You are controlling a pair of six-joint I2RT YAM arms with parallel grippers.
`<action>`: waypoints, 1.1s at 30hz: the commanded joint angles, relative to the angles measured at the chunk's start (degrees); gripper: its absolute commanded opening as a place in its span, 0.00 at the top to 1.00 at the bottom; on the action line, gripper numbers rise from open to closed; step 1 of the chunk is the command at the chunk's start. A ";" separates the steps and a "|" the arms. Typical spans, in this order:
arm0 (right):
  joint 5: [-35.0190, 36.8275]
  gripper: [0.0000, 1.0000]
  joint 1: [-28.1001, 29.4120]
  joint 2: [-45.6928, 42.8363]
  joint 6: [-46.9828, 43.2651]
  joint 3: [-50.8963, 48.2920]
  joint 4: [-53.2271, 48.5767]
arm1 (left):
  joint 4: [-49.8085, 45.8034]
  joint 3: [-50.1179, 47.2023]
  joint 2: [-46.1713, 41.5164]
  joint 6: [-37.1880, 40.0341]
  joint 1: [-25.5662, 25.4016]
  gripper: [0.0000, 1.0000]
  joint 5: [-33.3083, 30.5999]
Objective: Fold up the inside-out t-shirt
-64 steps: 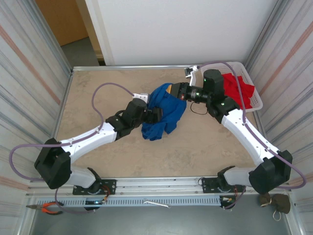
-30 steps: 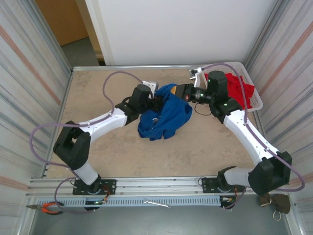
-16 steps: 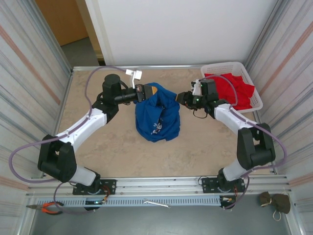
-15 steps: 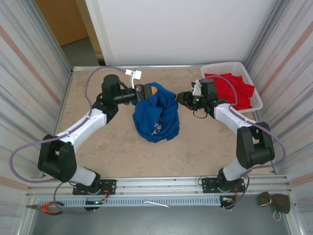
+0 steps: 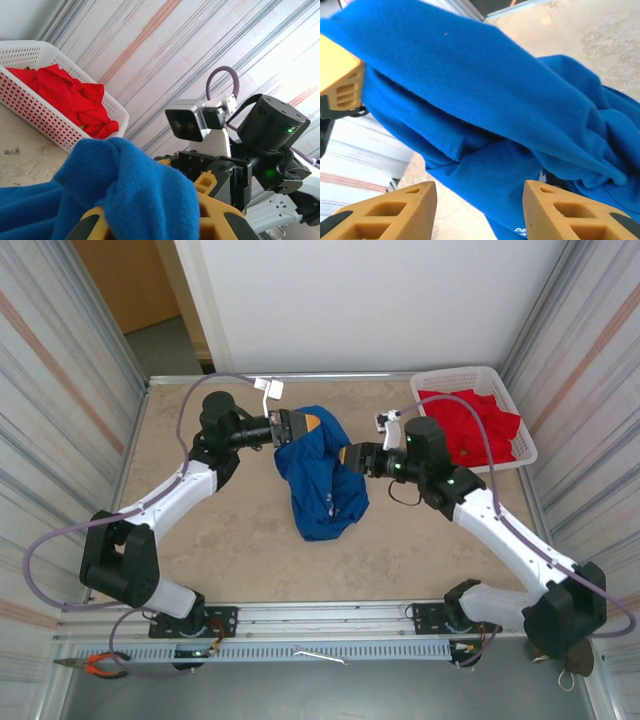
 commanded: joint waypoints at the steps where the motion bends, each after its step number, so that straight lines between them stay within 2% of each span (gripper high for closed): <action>1: 2.60 0.44 2.06 4.94 -2.22 3.71 -0.71 | 2.65 0.57 -0.22 -0.66 0.00 1.00 1.82; 2: 3.72 0.38 2.81 6.35 -3.16 5.12 -1.40 | 2.45 0.57 -0.09 -0.61 0.00 1.00 1.81; 4: 6.05 0.34 3.34 8.90 -3.73 6.86 -1.50 | 2.59 0.74 0.04 -0.76 0.06 1.00 2.08; 10: 14.01 0.32 1.08 16.82 -3.31 11.50 0.53 | 2.51 1.12 0.06 -0.97 -0.22 1.00 3.84; 12: 14.43 0.32 0.08 19.71 -2.89 12.73 2.37 | 2.67 0.94 0.10 -1.15 -0.31 1.00 4.54; 14: 11.07 0.33 -0.89 22.92 -2.77 14.69 4.29 | 3.55 0.71 0.29 -1.65 -0.31 1.00 5.20; 15: 8.76 0.41 -1.20 24.57 -3.11 15.99 4.85 | 4.42 0.55 0.68 -2.29 -0.25 1.00 5.39; 16: 6.75 0.54 -1.36 25.74 -3.42 16.86 5.14 | 5.15 0.39 0.94 -2.90 -0.02 1.00 5.64; 17: 3.64 0.76 -1.58 26.57 -3.88 17.46 5.68 | 5.87 0.30 1.35 -3.60 0.39 1.00 5.69; 18: 0.66 0.92 -1.95 26.54 -4.22 17.26 6.65 | 6.01 0.08 1.61 -4.03 1.04 1.00 5.45; 19: -1.15 1.00 -2.44 25.92 -4.17 16.73 7.20 | 5.61 -0.04 1.86 -3.94 1.65 1.00 4.96; 26: -14.07 1.00 -6.94 13.99 1.80 11.17 12.43 | -5.43 0.89 7.15 -0.59 10.16 1.00 -4.59; 27: -15.86 1.00 -7.03 12.66 2.61 11.23 12.90 | -6.74 1.58 8.50 -0.69 11.17 0.92 -6.21; 30: -19.09 1.00 -7.12 10.71 4.94 11.44 14.62 | -7.67 3.12 11.42 -2.96 13.17 0.49 -8.86; 31: -20.26 1.00 -7.33 10.67 6.46 11.18 15.98 | -8.16 3.22 11.63 -3.81 13.48 0.41 -9.70; 33: -21.96 1.00 -7.68 10.90 9.41 10.66 19.42 | -8.98 1.98 9.94 -4.81 13.37 0.33 -11.94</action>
